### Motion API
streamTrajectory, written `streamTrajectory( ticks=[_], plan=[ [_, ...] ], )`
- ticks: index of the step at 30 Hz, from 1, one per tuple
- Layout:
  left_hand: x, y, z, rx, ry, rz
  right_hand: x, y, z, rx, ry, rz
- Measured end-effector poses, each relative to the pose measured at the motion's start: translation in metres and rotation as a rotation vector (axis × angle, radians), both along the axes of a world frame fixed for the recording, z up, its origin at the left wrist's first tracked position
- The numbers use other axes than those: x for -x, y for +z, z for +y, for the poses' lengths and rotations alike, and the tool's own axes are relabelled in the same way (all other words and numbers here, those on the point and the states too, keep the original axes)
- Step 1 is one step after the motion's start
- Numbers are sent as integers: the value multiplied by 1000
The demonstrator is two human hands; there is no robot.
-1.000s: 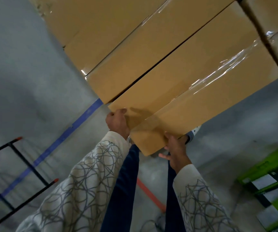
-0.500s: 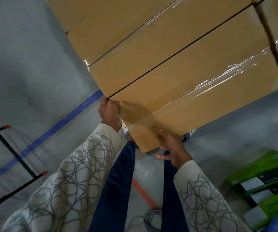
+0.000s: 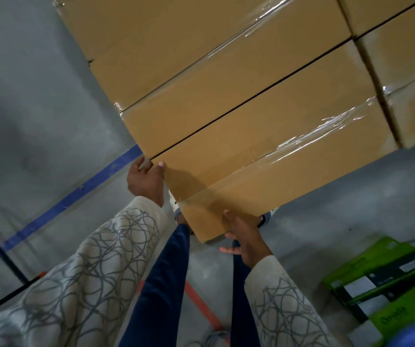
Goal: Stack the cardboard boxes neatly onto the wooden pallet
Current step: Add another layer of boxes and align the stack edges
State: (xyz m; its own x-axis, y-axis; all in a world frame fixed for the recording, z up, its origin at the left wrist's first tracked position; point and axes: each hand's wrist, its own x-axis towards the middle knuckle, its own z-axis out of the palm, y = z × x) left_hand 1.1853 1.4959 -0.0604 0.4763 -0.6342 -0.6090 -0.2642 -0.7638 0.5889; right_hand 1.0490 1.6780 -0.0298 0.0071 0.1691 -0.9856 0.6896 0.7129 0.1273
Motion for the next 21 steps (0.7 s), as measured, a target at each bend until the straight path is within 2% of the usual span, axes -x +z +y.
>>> streamTrajectory(
  ticks=[6, 11, 16, 21],
  plan=[
    [-9, -7, 2, -1, -103, -99, -8, 3, -4, 37, -138, -71],
    [-20, -10, 1, 33, -269, -169, -17, 3, -1, 73, -187, -52],
    [-26, -12, -4, 46, -300, -149, -20, 1, 2, 90, -201, -53],
    [-21, -11, -4, -2, -215, -111, -16, 8, -4, 89, -153, -54]
  ],
)
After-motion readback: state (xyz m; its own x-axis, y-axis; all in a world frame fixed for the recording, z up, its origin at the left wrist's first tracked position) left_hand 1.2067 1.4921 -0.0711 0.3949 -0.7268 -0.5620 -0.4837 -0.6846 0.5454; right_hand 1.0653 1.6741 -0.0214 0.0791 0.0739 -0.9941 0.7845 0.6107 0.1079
